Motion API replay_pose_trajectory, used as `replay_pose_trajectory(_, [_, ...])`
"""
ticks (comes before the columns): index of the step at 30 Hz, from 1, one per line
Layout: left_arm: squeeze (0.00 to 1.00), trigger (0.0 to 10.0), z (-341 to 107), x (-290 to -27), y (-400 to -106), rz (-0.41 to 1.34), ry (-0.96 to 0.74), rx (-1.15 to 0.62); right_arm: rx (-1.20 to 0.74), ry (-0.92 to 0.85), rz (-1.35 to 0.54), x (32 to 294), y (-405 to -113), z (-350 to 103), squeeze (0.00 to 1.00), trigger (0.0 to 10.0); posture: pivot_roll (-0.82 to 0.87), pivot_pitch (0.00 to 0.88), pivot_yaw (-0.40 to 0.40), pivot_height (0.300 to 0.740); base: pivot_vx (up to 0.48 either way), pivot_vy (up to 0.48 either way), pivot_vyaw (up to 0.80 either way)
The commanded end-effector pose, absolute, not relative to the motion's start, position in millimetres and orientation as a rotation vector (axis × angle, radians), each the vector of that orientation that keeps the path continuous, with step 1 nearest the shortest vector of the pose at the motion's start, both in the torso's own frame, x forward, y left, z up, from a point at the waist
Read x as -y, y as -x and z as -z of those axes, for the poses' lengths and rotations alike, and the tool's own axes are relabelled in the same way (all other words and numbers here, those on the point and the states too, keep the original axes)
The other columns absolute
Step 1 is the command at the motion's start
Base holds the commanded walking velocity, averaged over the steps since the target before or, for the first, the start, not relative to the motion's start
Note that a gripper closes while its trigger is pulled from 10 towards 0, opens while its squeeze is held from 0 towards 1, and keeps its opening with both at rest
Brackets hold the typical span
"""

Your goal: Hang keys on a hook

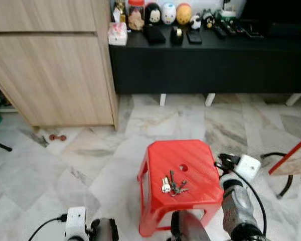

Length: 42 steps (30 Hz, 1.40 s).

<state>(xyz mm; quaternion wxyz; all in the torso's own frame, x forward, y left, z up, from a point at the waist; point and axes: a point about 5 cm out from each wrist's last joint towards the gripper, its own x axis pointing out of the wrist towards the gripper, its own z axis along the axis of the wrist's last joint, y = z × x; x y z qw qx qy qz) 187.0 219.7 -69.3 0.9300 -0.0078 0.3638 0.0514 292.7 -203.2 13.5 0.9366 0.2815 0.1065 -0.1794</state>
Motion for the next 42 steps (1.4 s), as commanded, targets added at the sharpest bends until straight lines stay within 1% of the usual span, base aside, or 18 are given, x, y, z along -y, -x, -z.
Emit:
replay_pose_trajectory(1, [0.0, 10.0, 83.4, -207.2, -167.3, -0.056, 0.02, -0.854, -0.187, -0.678, 0.4, 208.4, -295.1, -16.9, 0.0, 0.0, 0.03, 0.034, -0.09, 0.606, 0.0, 0.0, 0.0])
replay_pose_trajectory(2, [0.0, 10.0, 83.2, -207.5, -167.8, -0.055, 0.017, -0.853, -0.192, -0.685, 0.399, 207.7, -295.6, -16.6, 0.0, 0.0, 0.03, 0.032, -0.089, 0.606, 0.0, 0.0, 0.0])
replay_pose_trajectory(3, [0.0, 10.0, 83.0, -207.6, -168.1, -0.053, 0.014, -0.853, -0.188, -0.692, 0.396, 207.4, -296.2, -17.2, 0.0, 0.5, 0.03, 0.03, -0.089, 0.606, 0.0, 0.0, 0.0])
replay_pose_trajectory(4, [0.0, 10.0, 82.9, -207.7, -168.5, -0.051, 0.011, -0.853, -0.182, -0.698, 0.395, 207.2, -296.4, -17.7, 0.0, 2.1, 0.03, 0.029, -0.088, 0.606, 0.0, 0.0, 0.0])
replay_pose_trajectory(5, [0.0, 10.0, 82.7, -207.7, -168.9, -0.051, 0.011, -0.853, -0.175, -0.7, 0.382, 206.1, -297.5, -19.0, 0.0, 4.8, 0.03, 0.027, -0.086, 0.606, 0.0, 0.0, 0.0])
replay_pose_trajectory(6, [0.0, 10.0, 82.6, -207.8, -169.3, -0.051, 0.011, -0.853, -0.171, -0.706, 0.371, 205.3, -298.3, -20.0, 0.0, 9.1, 0.03, 0.026, -0.085, 0.606, 0.0, 0.0, 0.0])
replay_pose_trajectory(7, [0.0, 10.0, 82.4, -207.7, -169.7, -0.051, 0.012, -0.853, -0.158, -0.691, 0.345, 203.8, -299.7, -22.5, 0.0, 10.0, 0.03, 0.024, -0.083, 0.606, 0.0, 0.0, 0.0])
replay_pose_trajectory(10, [0.0, 10.0, 82.1, -207.6, -171.0, -0.052, 0.013, -0.854, -0.127, -0.621, 0.287, 201.0, -302.6, -29.0, 0.0, 10.0, 0.03, 0.023, -0.077, 0.606, 0.0, 0.0, 0.0])
replay_pose_trajectory(13, [0.0, 10.0, 81.8, -207.8, -172.0, -0.054, 0.012, -0.854, -0.136, -0.584, 0.244, 194.5, -301.7, -28.1, 0.0, 10.0, 0.03, 0.022, -0.073, 0.606, 0.0, 0.0, 0.0])
replay_pose_trajectory(15, [0.0, 10.0, 81.6, -208.2, -172.3, -0.057, 0.012, -0.855, -0.139, -0.52, 0.211, 191.7, -298.9, -26.3, 0.0, 10.0, 0.03, 0.021, -0.071, 0.606, 0.0, 0.0, 0.0])
replay_pose_trajectory(20, [0.0, 10.0, 81.5, -208.8, -172.6, -0.061, 0.013, -0.857, -0.157, -0.449, 0.173, 188.1, -292.1, -21.0, 0.0, 10.0, 0.03, 0.024, -0.069, 0.606, 0.0, 0.0, 0.0])
replay_pose_trajectory(22, [0.0, 10.0, 81.4, -208.9, -173.0, -0.061, 0.014, -0.858, -0.147, -0.45, 0.182, 189.0, -290.8, -21.0, 0.0, 10.0, 0.03, 0.027, -0.069, 0.606, 0.0, 0.0, 0.0])
replay_pose_trajectory(25, [0.0, 10.0, 81.3, -208.9, -173.4, -0.062, 0.016, -0.856, -0.156, -0.433, 0.216, 193.8, -289.7, -19.6, 0.0, 10.0, 0.03, 0.026, -0.069, 0.626, 0.0, 0.0, 0.0])
replay_pose_trajectory(31, [0.0, 10.0, 81.6, -208.2, -173.1, -0.061, 0.017, -0.857, -0.15, -0.424, 0.221, 195.5, -290.7, -21.2, 0.0, 10.0, 0.03, 0.018, -0.071, 0.666, 0.0, 0.0, 0.0])
replay_pose_trajectory(42, [0.0, 10.0, 83.7, -206.9, -168.9, -0.059, 0.019, -0.87, -0.169, -0.415, 0.215, 192.6, -288.5, -17.6, 0.0, 10.0, 0.03, 0.001, -0.075, 0.74, 0.0, 0.0, 0.0])
